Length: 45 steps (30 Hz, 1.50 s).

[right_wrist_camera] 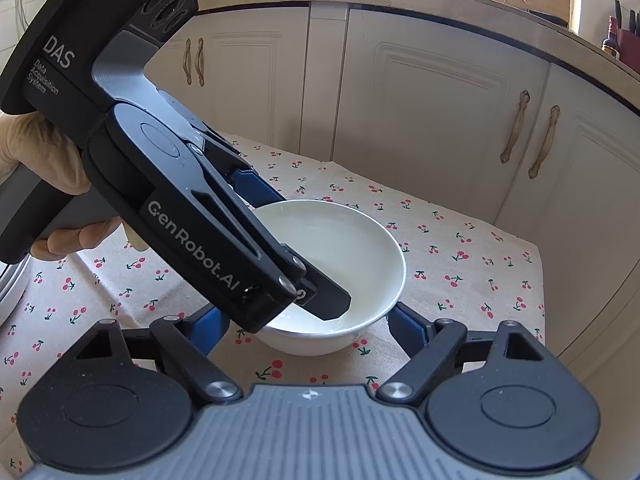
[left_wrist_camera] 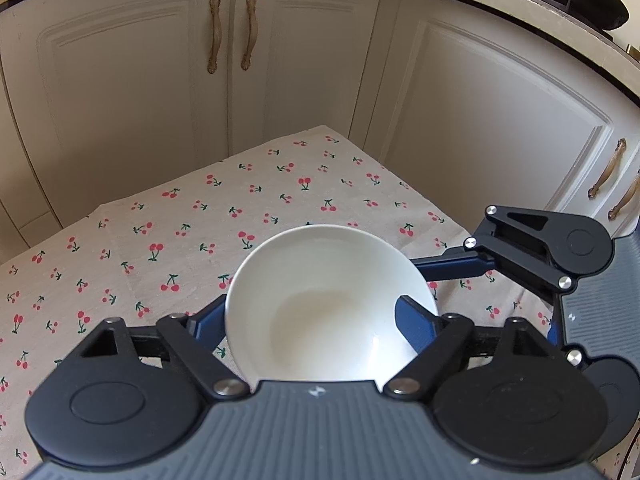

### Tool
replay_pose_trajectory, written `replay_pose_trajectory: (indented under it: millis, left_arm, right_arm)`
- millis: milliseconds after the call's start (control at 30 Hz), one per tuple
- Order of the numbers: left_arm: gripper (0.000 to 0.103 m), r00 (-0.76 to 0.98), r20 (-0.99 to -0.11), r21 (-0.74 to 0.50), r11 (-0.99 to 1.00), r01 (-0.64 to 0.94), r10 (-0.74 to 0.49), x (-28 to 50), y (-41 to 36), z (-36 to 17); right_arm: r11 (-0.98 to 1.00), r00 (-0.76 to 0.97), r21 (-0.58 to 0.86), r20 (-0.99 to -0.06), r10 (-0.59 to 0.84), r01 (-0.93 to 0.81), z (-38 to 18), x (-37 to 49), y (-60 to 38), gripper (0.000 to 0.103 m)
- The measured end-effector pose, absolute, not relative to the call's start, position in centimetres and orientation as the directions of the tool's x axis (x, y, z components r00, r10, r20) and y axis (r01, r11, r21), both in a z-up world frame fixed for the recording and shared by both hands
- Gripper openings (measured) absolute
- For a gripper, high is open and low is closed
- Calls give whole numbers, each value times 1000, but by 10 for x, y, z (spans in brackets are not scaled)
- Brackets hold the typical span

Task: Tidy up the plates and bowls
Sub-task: 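Close the left gripper on the bowl rim and lift it, then carry the bowl with the left gripper over the two nested bowls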

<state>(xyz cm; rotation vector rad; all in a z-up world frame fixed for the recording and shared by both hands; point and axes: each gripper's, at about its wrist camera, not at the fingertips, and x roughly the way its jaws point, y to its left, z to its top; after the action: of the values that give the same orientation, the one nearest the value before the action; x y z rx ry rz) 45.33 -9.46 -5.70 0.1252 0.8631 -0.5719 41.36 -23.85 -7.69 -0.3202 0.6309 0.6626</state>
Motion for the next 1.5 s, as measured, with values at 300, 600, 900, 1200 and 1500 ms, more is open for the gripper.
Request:
replay_pose_trajectory:
  millis: [300,600,900,1200,1500]
  left_arm:
    - [86,500,-747,-130,834,536,-438,436,-93,-49]
    - [86,504,-736,-131,825,549,-452,397,-93,-24]
    - [86,515,-733,-110,825,554,-444,349,-91,2]
    - [86,522,-721,-107,817,567,-457,305,-86,18]
    - [86,536,-694,-117,809,576,-481,259,-85,29]
  right_arm:
    - [748,597,-68,-652,467,-660,-70,404,-239,89]
    - [747,598,-79,-656,459,-660,-44,368,-240,89]
    - [744,610,-90,-641,465,-662,-18,319,-238,89]
    - [749,619,-89,-631,467,-656,-3,275,-238,89]
    - [761,651,-114,-609,454,-638,7,223,-239,89]
